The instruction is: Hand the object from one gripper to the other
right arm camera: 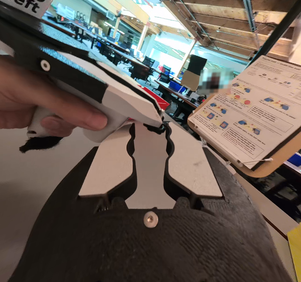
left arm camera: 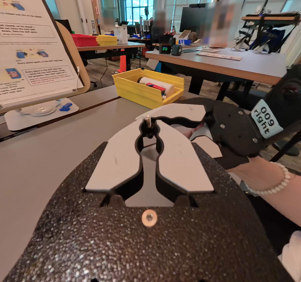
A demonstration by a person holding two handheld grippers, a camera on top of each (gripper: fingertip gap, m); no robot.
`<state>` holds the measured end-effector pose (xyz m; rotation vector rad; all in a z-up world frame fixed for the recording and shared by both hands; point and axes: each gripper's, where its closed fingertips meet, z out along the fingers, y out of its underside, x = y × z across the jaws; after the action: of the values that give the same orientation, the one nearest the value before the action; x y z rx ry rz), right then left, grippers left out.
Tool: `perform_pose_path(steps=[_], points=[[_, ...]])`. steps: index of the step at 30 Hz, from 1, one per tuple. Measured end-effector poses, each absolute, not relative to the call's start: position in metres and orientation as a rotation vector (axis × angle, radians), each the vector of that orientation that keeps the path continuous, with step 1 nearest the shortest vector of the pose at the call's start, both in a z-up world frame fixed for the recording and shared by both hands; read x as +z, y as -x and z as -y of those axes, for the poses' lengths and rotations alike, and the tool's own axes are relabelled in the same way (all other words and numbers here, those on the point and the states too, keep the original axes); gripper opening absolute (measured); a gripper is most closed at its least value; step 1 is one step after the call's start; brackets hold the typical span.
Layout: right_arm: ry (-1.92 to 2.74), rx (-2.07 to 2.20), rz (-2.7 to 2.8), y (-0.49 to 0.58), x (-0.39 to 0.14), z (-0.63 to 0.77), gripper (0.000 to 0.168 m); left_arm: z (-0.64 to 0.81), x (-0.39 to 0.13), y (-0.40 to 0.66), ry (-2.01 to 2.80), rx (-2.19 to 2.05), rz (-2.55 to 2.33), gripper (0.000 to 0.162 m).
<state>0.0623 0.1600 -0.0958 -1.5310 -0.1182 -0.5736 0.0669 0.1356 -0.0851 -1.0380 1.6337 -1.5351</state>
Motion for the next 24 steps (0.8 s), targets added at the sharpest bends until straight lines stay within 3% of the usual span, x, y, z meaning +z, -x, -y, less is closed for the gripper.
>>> perform_pose_path(steps=[3, 9, 13, 24], points=[[1.504, -0.598, 0.032, -0.068, -0.094, -0.159, 0.025, -0.136, -0.088, -0.069, 1.053, -1.492, -1.614, 0.009], [1.511, -0.461, 0.021, -0.066, -0.097, -0.16, 0.024, -0.134, -0.089, -0.069, 0.954, -1.489, -1.665, 0.01], [1.482, -0.222, 0.078, -0.054, -0.099, -0.153, 0.024, -0.127, -0.075, -0.054, 0.775, -1.64, -1.739, 0.022], [1.473, 0.236, 0.439, 0.014, -0.124, -0.137, 0.025, -0.11, -0.111, -0.002, 0.451, -1.858, -2.241, 0.016]])
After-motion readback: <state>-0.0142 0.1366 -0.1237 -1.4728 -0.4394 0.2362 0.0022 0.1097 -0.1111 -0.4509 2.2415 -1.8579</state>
